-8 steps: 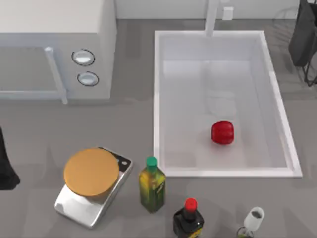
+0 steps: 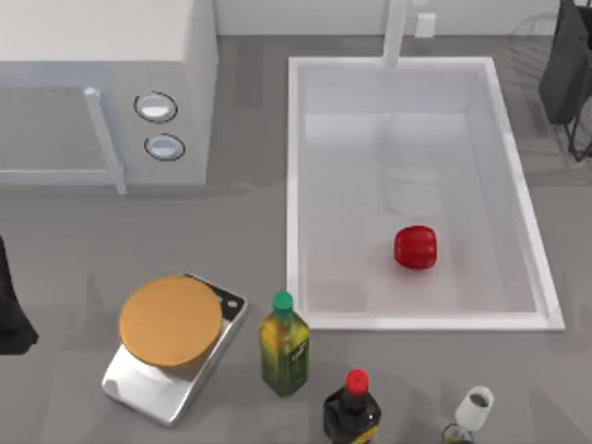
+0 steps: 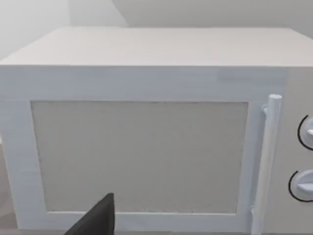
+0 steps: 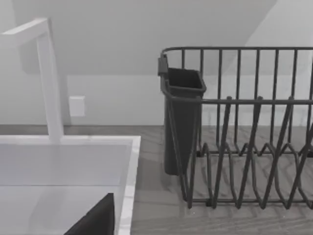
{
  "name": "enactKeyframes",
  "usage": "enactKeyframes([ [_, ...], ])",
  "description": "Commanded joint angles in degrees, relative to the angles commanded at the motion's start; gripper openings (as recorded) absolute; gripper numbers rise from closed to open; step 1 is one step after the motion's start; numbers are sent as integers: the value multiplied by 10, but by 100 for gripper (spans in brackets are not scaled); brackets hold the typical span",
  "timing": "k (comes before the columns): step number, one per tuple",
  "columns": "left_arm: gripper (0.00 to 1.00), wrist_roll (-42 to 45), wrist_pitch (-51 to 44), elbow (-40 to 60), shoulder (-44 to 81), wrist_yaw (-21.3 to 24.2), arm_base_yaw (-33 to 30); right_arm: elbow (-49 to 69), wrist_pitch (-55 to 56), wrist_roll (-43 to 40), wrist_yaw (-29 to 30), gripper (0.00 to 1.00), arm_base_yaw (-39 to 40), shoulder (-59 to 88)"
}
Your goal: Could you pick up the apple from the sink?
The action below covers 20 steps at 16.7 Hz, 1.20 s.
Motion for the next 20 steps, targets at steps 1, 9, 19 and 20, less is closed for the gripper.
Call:
enactKeyframes([
  [1, 100, 0, 0, 0, 0, 0, 0, 0, 0, 0, 0, 100, 0, 0],
  [9, 100, 0, 0, 0, 0, 0, 0, 0, 0, 0, 0, 100, 0, 0],
  [19, 100, 0, 0, 0, 0, 0, 0, 28, -17, 6, 0, 100, 6, 33],
  [20, 100, 0, 0, 0, 0, 0, 0, 46, -28, 10, 0, 100, 10, 55],
])
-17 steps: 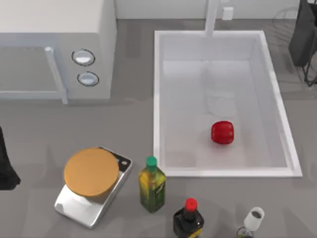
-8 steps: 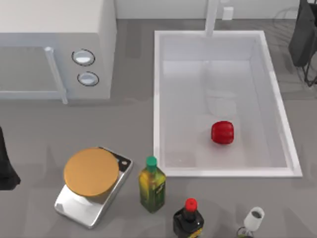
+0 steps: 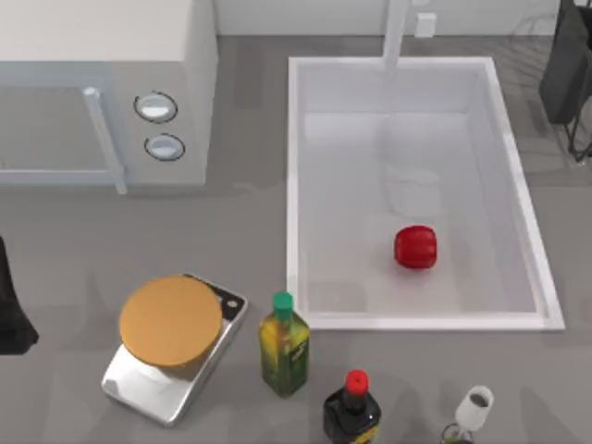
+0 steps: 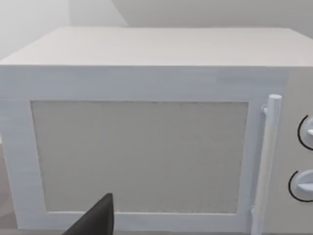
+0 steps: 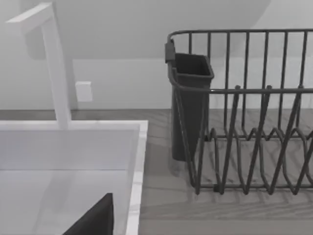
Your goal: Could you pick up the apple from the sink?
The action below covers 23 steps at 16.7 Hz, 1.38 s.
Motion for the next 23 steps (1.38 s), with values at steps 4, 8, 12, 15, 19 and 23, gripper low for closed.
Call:
enactKeyframes([
  [4, 100, 0, 0, 0, 0, 0, 0, 114, -70, 25, 0, 100, 24, 136],
  [8, 100, 0, 0, 0, 0, 0, 0, 275, -169, 61, 1, 100, 58, 327],
  [12, 100, 0, 0, 0, 0, 0, 0, 463, -283, 102, 1, 100, 97, 550],
  [15, 100, 0, 0, 0, 0, 0, 0, 609, -372, 134, 1, 100, 127, 722],
  [19, 100, 0, 0, 0, 0, 0, 0, 794, -485, 174, 2, 100, 166, 942],
  [23, 100, 0, 0, 0, 0, 0, 0, 947, -578, 208, 2, 100, 198, 1125],
])
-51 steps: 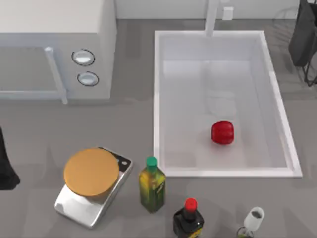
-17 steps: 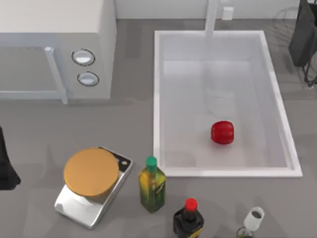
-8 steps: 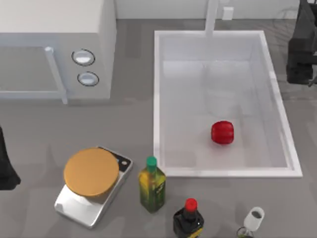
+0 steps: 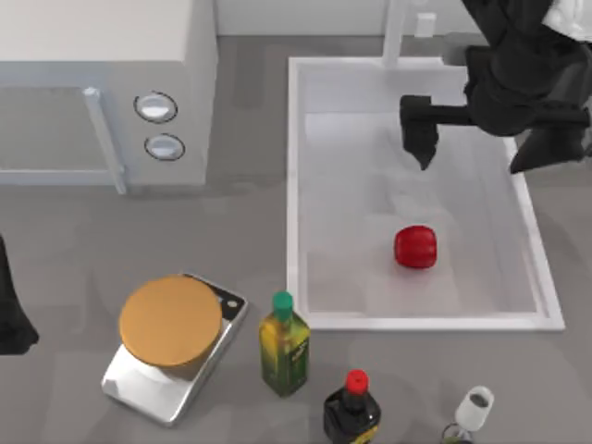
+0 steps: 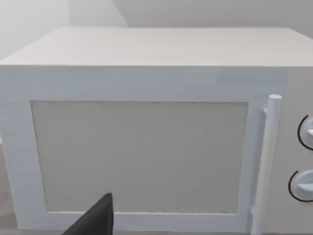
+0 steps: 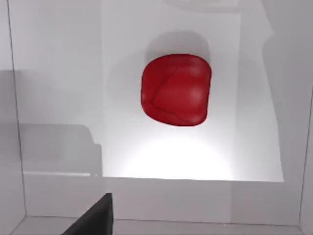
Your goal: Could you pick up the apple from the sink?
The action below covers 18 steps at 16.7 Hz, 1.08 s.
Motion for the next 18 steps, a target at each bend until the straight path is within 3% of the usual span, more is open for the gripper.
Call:
enactKeyframes([
  [7, 100, 0, 0, 0, 0, 0, 0, 129, -80, 29, 0, 100, 27, 156],
  [14, 100, 0, 0, 0, 0, 0, 0, 122, -70, 28, 0, 100, 24, 160],
  [18, 100, 0, 0, 0, 0, 0, 0, 79, 20, 29, 1, 100, 25, 205],
])
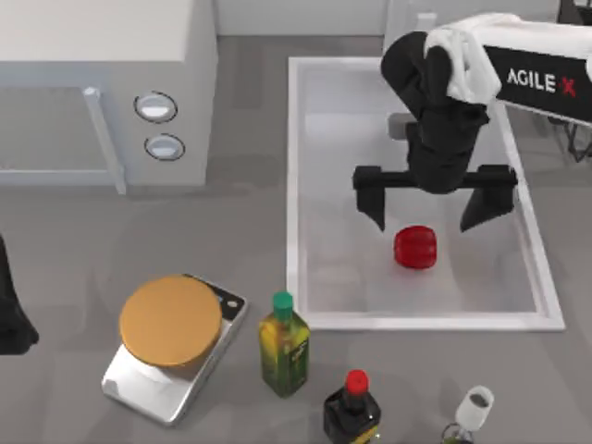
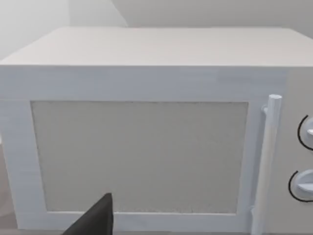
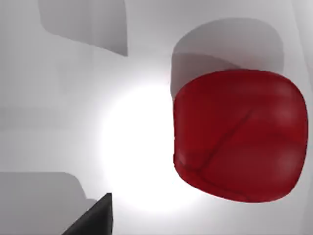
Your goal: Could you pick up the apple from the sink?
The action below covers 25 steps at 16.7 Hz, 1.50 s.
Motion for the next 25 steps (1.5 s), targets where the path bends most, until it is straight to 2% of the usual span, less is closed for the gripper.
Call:
enactKeyframes([
  [5, 100, 0, 0, 0, 0, 0, 0, -63, 139, 2, 1, 100, 2, 71],
  [11, 100, 0, 0, 0, 0, 0, 0, -73, 156, 2, 1, 100, 3, 84],
  [24, 100, 0, 0, 0, 0, 0, 0, -73, 156, 2, 1, 2, 3, 84],
  [25, 100, 0, 0, 0, 0, 0, 0, -73, 156, 2, 1, 0, 3, 84],
])
